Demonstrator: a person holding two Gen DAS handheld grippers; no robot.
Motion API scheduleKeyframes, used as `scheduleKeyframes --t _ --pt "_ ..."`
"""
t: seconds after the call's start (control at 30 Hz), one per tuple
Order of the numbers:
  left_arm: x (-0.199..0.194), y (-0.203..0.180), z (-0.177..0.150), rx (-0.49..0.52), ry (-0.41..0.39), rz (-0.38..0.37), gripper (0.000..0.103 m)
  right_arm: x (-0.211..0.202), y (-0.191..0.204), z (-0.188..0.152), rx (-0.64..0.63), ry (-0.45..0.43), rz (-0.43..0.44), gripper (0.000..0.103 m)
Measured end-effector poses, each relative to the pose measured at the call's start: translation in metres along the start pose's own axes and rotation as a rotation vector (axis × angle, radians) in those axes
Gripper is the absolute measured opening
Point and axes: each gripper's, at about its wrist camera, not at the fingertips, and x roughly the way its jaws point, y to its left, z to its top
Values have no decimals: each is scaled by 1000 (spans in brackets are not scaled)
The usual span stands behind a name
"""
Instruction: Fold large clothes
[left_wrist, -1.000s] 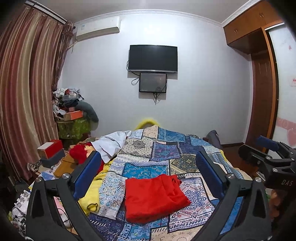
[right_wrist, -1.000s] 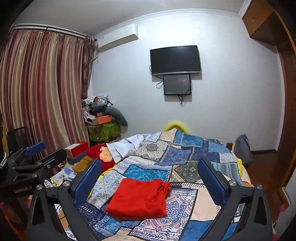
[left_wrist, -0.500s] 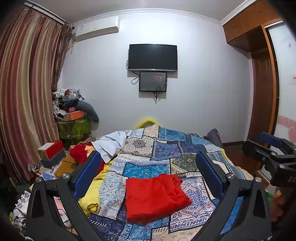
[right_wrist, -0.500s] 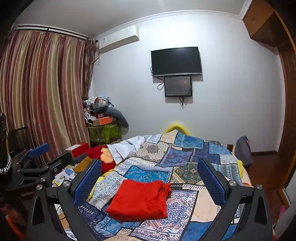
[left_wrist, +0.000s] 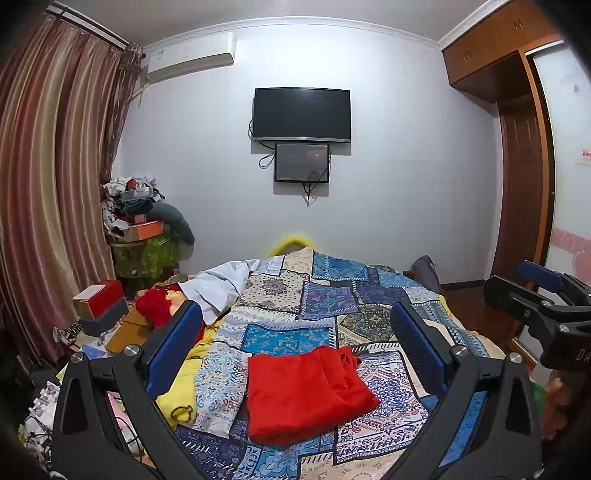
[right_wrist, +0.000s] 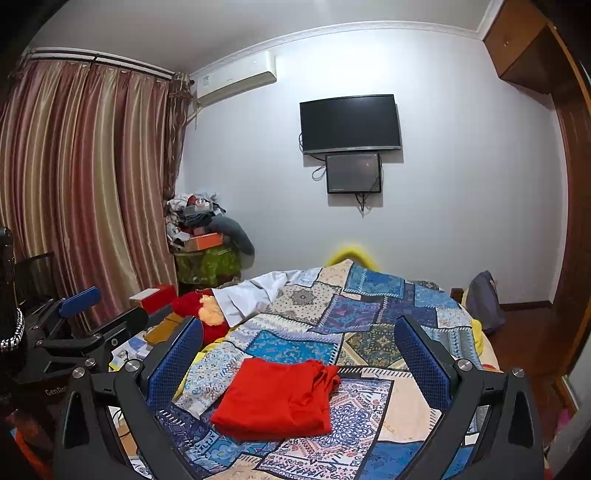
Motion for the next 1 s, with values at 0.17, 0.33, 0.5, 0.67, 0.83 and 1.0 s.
scheduleKeyframes --t 0.17,0.33,0.5,0.67,0.83,1.0 --pt "1 2 2 -7 3 -11 103 -1 -3 0 11 0 -2 103" --pt "0 3 2 -8 3 -13 103 -2 -6 0 13 -1 -1 103" --pt "1 3 2 -8 5 -20 103 -4 -6 1 14 -4 -2 103" --pt "2 3 4 0 11 -49 103 -4 -6 1 16 -7 -7 103" --pt "1 3 4 2 5 -62 103 -6 -3 3 24 -10 -13 103" --pt "2 3 3 4 11 -69 103 -6 -2 4 24 -9 -16 103"
